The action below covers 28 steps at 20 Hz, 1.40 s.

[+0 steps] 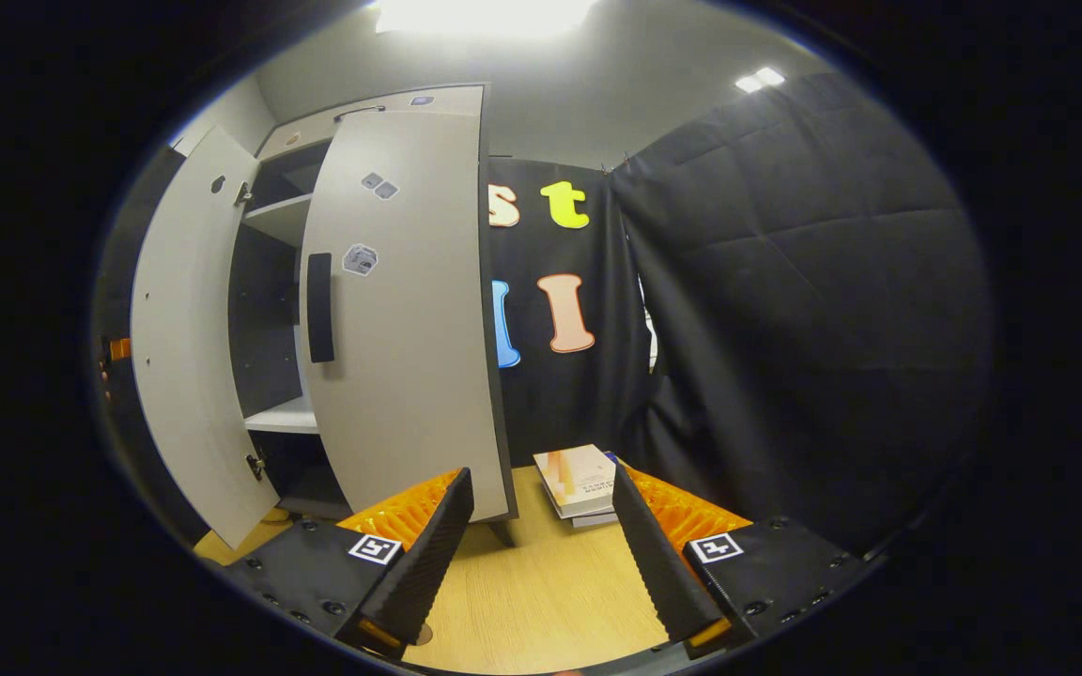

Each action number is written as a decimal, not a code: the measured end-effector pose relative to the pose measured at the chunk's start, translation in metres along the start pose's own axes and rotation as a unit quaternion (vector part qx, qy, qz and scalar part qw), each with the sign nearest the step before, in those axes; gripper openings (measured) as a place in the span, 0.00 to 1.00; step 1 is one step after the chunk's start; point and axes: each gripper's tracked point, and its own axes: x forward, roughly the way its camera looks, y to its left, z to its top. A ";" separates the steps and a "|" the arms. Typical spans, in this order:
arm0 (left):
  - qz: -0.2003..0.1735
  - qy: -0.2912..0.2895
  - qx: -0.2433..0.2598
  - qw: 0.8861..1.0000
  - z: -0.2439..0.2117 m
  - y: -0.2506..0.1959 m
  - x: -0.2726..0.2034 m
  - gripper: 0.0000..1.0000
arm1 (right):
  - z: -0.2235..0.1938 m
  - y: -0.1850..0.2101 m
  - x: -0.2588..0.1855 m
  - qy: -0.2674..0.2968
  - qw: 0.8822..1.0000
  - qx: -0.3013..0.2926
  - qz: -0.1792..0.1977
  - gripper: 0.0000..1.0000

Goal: Grasp the bottle in the cabinet with the left hand and place it on the coaster, then close the right door with the right hand and the left door with the left hand.

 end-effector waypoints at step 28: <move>-0.106 -0.010 -0.046 0.993 -0.001 -0.145 -0.017 0.84 | 0.005 -0.033 -0.019 0.008 1.000 -0.015 -0.011 0.95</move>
